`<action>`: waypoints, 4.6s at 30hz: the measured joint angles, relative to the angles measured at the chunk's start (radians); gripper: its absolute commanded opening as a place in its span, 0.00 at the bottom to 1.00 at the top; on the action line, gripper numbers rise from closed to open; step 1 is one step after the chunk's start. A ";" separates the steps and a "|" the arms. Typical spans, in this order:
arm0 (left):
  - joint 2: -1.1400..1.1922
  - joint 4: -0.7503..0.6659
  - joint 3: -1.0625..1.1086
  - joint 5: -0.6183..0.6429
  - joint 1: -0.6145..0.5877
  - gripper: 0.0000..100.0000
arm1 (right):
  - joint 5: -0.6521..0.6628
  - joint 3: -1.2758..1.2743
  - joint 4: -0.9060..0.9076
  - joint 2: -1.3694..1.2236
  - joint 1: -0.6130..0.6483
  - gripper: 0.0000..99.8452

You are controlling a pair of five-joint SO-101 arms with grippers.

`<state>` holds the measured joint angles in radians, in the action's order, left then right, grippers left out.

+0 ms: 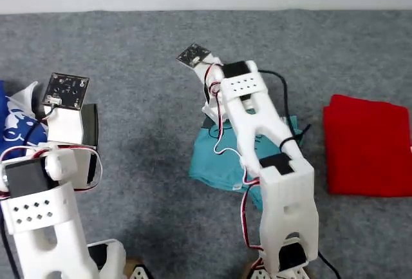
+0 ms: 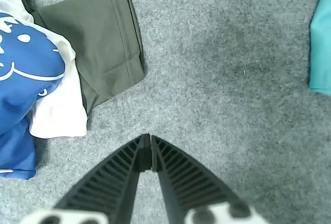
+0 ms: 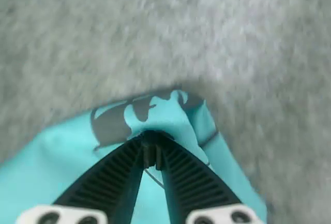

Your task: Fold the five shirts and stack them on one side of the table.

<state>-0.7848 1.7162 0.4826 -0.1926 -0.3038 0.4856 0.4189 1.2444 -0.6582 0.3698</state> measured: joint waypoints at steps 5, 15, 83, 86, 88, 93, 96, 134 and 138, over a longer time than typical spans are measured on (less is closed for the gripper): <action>0.000 0.000 0.000 0.000 0.000 0.00 | 0.000 0.077 -0.080 -0.064 0.046 0.01; 0.000 0.000 0.000 0.000 0.000 0.00 | -0.002 0.370 0.221 -0.075 0.052 0.01; 0.000 0.000 0.005 0.000 0.000 0.00 | -0.152 0.184 0.451 -0.025 -0.397 0.01; 0.000 0.000 0.005 0.000 0.000 0.00 | -0.132 0.184 0.430 -0.025 -0.397 0.01; 0.000 0.000 0.005 0.000 0.000 0.00 | -0.127 0.184 0.413 -0.025 -0.397 0.01; 0.000 0.000 0.005 0.000 0.000 0.00 | -0.098 0.184 0.348 -0.025 -0.399 0.01; 0.000 0.000 0.005 0.000 0.000 0.00 | -0.092 0.184 0.316 -0.025 -0.400 0.01; 0.000 0.000 0.005 -0.037 0.000 0.00 | -0.571 0.086 0.509 0.031 -0.322 0.33; 0.000 0.000 0.005 -0.037 0.000 0.00 | -0.589 0.069 0.509 0.031 -0.324 0.33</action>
<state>-0.7848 1.7162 0.4872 -0.2294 -0.3038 -0.1036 0.4879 1.7538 -0.6276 0.0460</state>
